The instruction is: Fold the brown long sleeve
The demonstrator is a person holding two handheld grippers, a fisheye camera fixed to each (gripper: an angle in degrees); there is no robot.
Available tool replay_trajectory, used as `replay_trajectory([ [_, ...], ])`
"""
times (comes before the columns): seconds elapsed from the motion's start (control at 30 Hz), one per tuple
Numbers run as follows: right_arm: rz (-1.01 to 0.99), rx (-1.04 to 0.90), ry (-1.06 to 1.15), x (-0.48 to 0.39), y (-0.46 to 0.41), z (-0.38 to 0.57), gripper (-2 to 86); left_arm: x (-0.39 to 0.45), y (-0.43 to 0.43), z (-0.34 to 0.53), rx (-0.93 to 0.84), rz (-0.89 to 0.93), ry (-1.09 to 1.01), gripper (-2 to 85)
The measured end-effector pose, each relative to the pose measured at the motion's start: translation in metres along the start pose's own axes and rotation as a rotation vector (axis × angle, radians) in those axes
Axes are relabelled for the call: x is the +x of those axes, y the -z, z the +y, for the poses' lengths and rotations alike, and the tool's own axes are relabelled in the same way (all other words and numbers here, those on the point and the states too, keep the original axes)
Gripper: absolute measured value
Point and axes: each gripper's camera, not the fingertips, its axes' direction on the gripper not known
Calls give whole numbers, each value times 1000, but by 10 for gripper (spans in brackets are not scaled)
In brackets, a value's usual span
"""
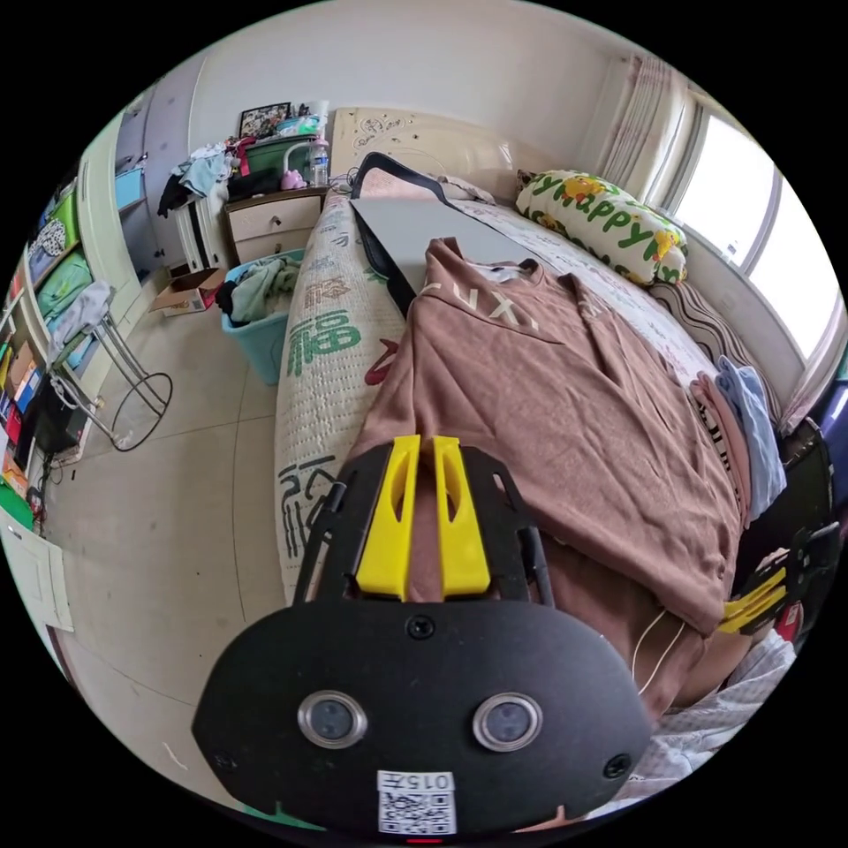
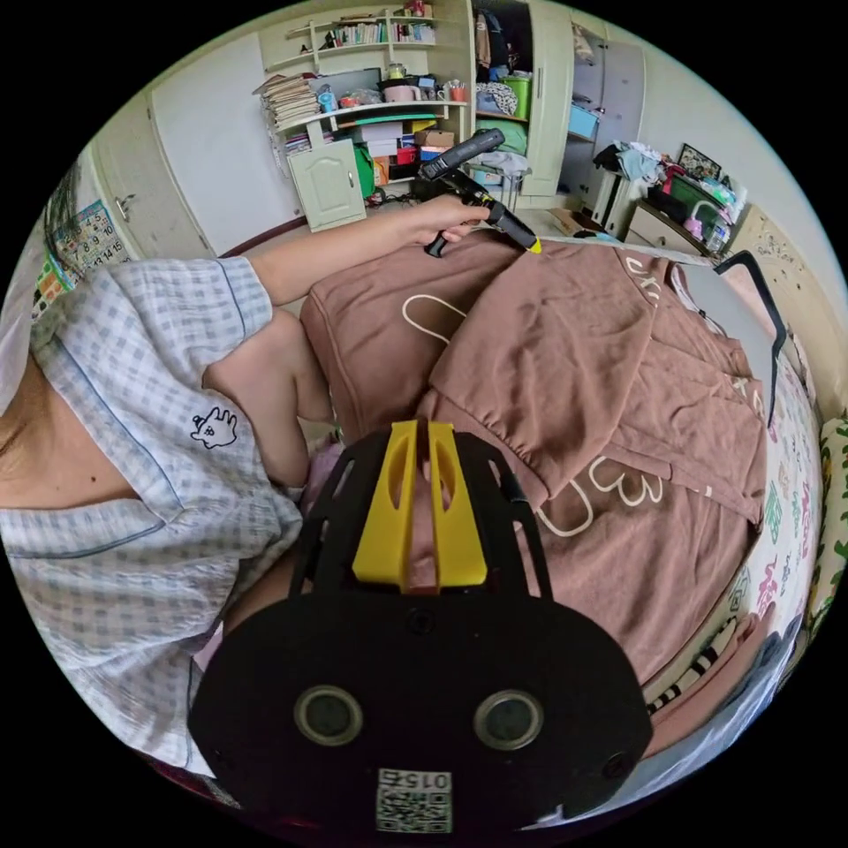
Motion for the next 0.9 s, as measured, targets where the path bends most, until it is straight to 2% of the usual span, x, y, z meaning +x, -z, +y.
replay_trajectory([
  [0.2,-94,-19,-38,19,-12,0,22,0,-3,1,-15,-20,-16,15],
  [0.33,-161,58,-67,47,21,14,52,-11,15,-1,14,76,-96,61],
  [0.47,31,152,-167,101,68,18,64,-28,49,-25,134,42,-111,83],
  [0.53,197,184,-296,160,86,3,74,-34,54,-61,183,26,-106,89],
  [0.63,333,232,-471,247,91,-22,89,-37,29,-114,170,74,-60,101],
  [0.8,341,276,-692,369,61,-61,126,-31,-45,-183,119,195,15,127],
  [0.9,317,276,-746,416,40,-81,144,-18,-86,-214,71,134,-22,145],
])
